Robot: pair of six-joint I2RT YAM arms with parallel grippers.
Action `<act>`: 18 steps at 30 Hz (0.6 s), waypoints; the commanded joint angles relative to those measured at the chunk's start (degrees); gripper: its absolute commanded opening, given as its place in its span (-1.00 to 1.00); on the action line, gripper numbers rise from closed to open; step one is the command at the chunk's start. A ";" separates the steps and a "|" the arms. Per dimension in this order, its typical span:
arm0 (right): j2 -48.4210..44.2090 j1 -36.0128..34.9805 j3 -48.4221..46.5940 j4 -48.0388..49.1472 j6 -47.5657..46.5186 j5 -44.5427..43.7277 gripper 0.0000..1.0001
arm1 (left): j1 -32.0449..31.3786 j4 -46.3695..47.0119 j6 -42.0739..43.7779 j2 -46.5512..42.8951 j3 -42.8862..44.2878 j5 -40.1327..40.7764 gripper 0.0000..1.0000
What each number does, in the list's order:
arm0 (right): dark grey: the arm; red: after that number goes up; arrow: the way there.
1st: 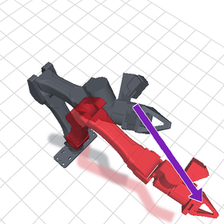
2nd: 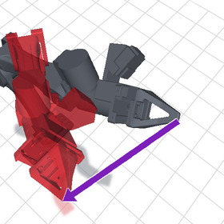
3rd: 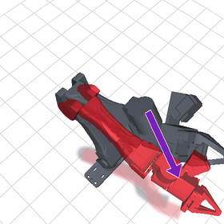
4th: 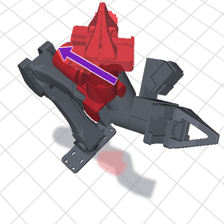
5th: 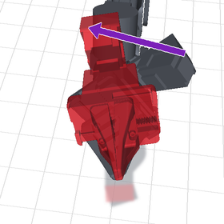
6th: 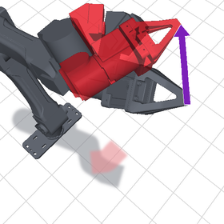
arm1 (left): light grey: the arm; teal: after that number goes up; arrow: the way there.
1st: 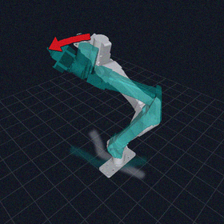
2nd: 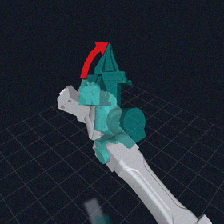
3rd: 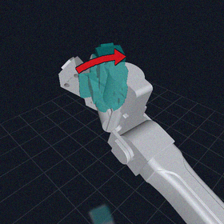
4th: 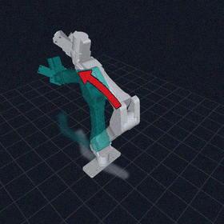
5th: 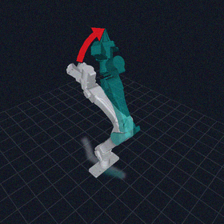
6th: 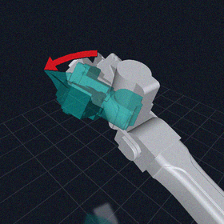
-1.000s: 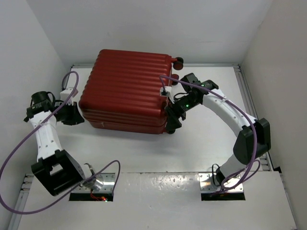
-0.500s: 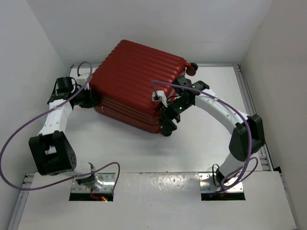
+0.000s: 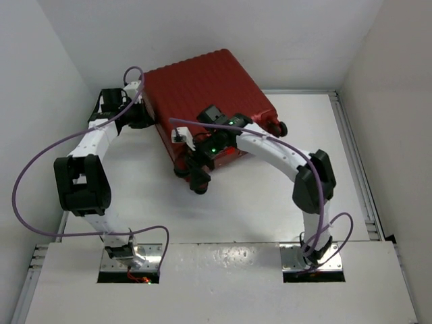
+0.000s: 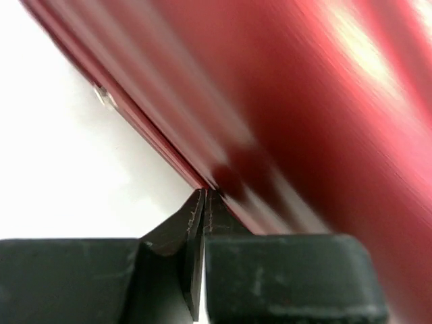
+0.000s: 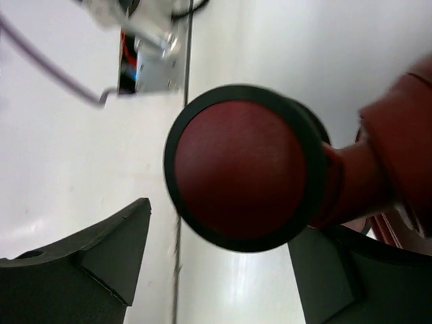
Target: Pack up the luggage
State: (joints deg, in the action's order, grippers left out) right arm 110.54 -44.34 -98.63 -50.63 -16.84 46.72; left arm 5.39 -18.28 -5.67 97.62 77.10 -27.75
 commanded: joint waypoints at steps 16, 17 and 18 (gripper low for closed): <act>-34.86 9.62 38.32 34.17 18.32 -17.77 0.83 | -4.15 -26.01 12.35 -23.61 7.02 -4.17 0.99; -35.82 9.62 43.64 36.98 19.38 -18.32 0.86 | -5.03 -26.01 12.87 -24.23 6.23 -3.64 0.99; -37.57 9.97 44.92 38.05 20.35 -18.77 0.86 | -5.82 -26.01 12.88 -25.54 4.83 -3.63 0.99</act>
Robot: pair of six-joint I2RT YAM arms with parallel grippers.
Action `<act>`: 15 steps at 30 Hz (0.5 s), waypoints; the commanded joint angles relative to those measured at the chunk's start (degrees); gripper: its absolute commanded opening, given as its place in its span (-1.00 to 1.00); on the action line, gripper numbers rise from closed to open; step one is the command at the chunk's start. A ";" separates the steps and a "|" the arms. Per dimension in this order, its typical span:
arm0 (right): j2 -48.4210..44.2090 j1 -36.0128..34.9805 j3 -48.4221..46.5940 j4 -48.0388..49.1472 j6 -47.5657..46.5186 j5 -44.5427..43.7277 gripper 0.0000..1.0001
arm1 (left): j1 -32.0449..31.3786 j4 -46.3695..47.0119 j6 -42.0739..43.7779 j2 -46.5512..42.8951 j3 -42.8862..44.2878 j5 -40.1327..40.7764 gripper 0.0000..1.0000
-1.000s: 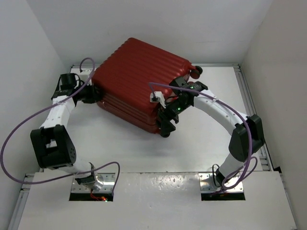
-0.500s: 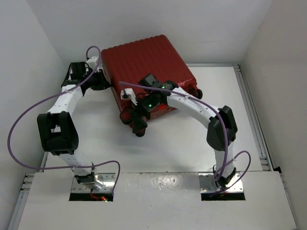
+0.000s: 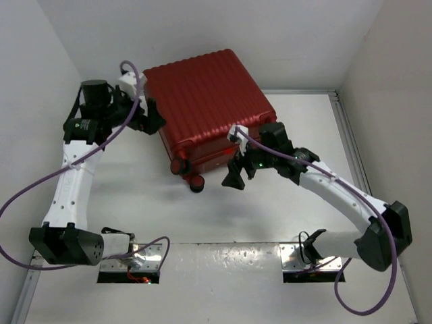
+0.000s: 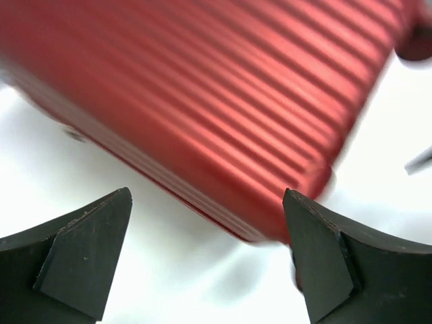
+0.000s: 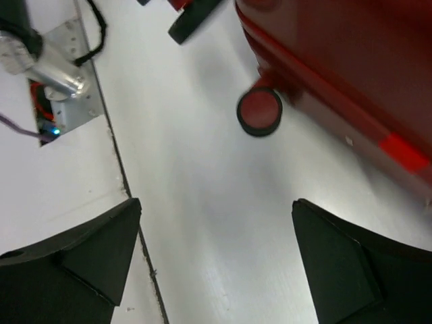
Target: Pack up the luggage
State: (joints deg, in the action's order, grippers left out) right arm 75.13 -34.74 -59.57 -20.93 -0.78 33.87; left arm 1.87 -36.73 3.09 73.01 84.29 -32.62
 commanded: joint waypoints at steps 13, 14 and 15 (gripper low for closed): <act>-3.50 4.76 8.24 12.75 11.31 -18.39 0.51 | -10.56 -5.11 -7.83 -9.72 -14.06 5.37 0.86; -4.11 6.95 8.42 12.84 11.67 -19.09 0.61 | -14.05 -4.58 -11.75 -10.60 -14.85 9.38 0.86; -5.25 7.49 8.68 13.10 11.85 -21.45 0.64 | -15.83 -5.10 -13.36 -10.61 -14.86 11.07 0.82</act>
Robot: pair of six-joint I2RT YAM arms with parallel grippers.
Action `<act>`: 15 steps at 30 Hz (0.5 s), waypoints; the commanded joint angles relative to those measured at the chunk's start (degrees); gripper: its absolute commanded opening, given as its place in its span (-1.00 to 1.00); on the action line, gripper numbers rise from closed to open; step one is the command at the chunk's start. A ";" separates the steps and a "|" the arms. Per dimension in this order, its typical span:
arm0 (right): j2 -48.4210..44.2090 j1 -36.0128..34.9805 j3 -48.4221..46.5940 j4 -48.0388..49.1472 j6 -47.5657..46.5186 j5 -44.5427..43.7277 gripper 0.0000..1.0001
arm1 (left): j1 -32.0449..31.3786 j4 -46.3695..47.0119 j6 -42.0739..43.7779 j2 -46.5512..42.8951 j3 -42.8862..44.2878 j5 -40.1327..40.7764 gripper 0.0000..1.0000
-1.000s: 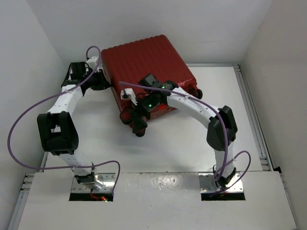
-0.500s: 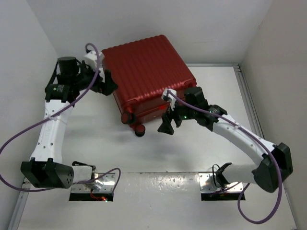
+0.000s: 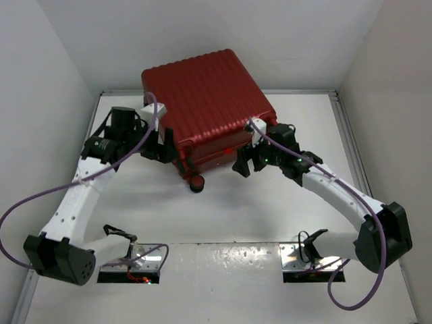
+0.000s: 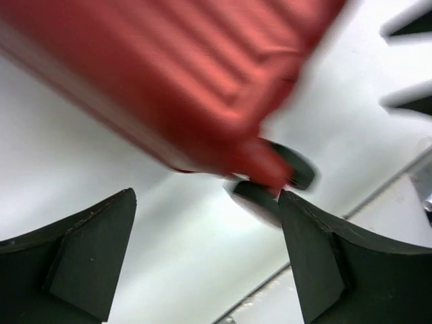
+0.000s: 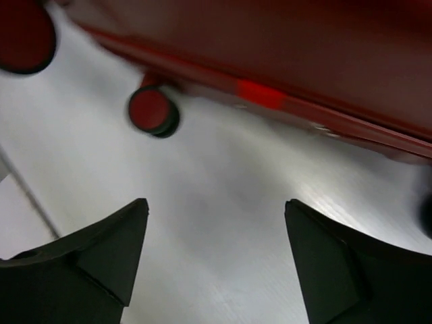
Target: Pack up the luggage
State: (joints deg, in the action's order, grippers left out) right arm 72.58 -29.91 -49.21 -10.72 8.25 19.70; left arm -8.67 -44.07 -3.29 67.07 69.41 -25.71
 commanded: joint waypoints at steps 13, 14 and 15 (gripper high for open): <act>-7.98 11.10 -2.64 3.87 11.52 -18.56 0.76 | -10.14 -0.84 -26.85 0.69 -4.98 17.97 0.99; -7.98 11.36 -2.56 3.43 11.79 -18.04 0.76 | -10.14 -0.84 -27.55 1.57 -4.98 17.98 0.99; -7.98 11.45 -2.47 2.73 11.70 -17.34 0.76 | -10.14 -0.32 -28.08 2.53 -4.20 18.94 0.99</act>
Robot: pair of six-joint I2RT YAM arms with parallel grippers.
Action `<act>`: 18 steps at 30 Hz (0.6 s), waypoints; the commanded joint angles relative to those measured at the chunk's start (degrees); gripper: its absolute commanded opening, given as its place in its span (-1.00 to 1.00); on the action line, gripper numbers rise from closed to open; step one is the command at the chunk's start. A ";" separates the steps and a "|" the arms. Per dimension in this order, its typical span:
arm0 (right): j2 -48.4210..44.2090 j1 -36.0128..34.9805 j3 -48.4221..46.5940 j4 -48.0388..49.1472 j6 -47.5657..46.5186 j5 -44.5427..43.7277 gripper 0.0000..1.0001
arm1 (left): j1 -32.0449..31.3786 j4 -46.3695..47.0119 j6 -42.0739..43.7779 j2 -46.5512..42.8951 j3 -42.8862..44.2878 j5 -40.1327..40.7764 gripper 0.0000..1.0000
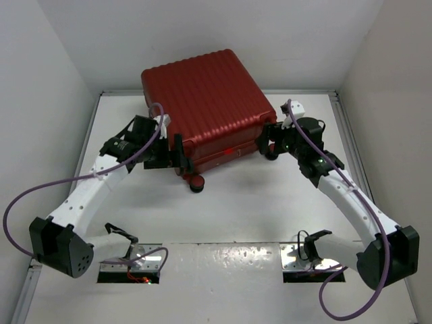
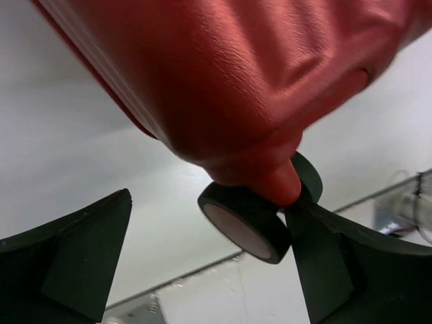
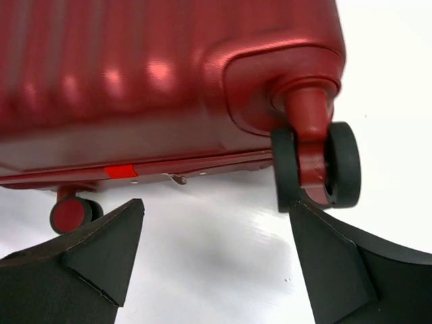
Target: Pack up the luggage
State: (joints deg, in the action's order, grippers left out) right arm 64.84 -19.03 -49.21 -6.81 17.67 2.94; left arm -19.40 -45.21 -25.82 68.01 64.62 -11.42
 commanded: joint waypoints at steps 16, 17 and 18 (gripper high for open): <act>2.66 -0.93 9.57 6.37 0.88 7.25 0.60 | -1.87 6.80 -8.63 5.04 7.36 -0.97 0.99; 2.75 -1.27 9.75 8.28 0.61 7.26 0.60 | -2.48 7.32 -8.02 4.16 7.36 -0.36 0.99; 2.92 -1.19 10.53 8.91 0.35 7.17 0.60 | -3.10 7.33 -8.01 2.93 7.88 -0.36 0.99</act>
State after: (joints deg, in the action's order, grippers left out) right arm 67.99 -19.81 -39.13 -4.36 19.27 8.78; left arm -20.75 -48.10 -31.11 73.63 68.97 -13.34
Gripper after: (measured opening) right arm 0.799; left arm 0.995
